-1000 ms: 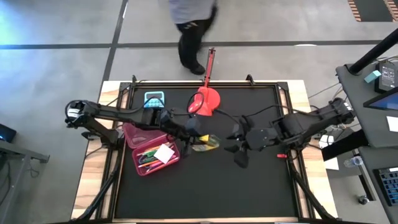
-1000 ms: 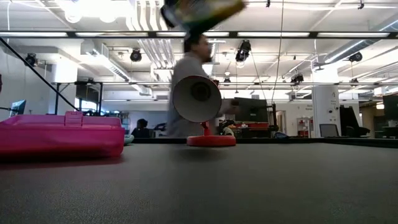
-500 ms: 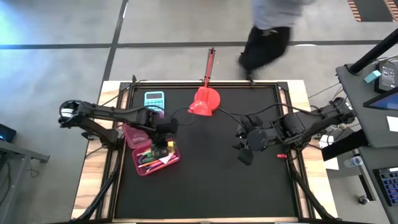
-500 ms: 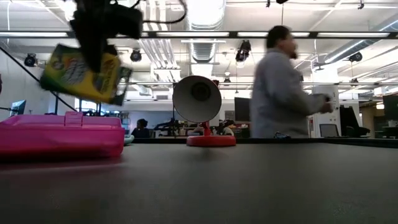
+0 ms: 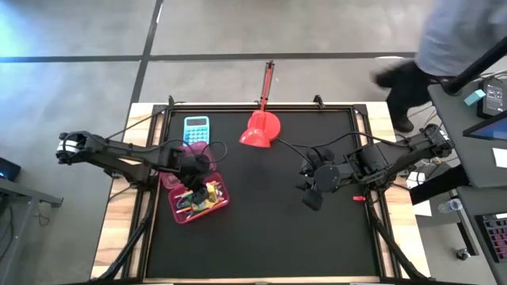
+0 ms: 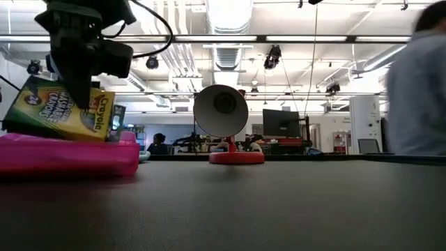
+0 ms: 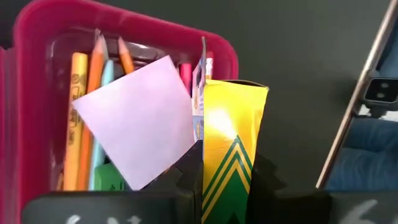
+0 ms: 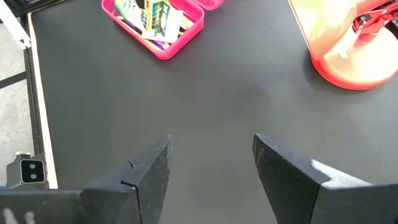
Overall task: Pack school essentials
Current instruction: Put the yellow crayon box into the red supply box
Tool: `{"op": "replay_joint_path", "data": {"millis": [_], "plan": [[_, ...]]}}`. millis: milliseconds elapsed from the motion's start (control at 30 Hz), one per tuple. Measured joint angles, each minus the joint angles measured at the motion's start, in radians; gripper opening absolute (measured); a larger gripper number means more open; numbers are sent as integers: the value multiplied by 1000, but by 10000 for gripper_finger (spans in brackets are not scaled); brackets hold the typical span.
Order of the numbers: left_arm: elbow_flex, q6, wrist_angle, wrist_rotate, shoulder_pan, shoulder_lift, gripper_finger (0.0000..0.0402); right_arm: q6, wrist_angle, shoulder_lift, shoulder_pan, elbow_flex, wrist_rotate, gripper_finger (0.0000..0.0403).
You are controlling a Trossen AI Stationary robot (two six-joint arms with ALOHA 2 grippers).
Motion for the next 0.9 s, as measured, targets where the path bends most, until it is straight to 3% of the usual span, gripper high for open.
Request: {"op": "replay_joint_path", "data": {"millis": [167,467,767,900], "plan": [[-60,-26,136,-9,0,-10,50,0,5,0,0,0,0,217],[-79,-28,139,-47,1,41,53,10,6,0,0,0,0,217],[-80,-20,117,-114,4,40,131,20,5,0,0,0,0,217],[-66,-17,29,-120,23,33,160,20,6,0,0,0,0,217]]}}
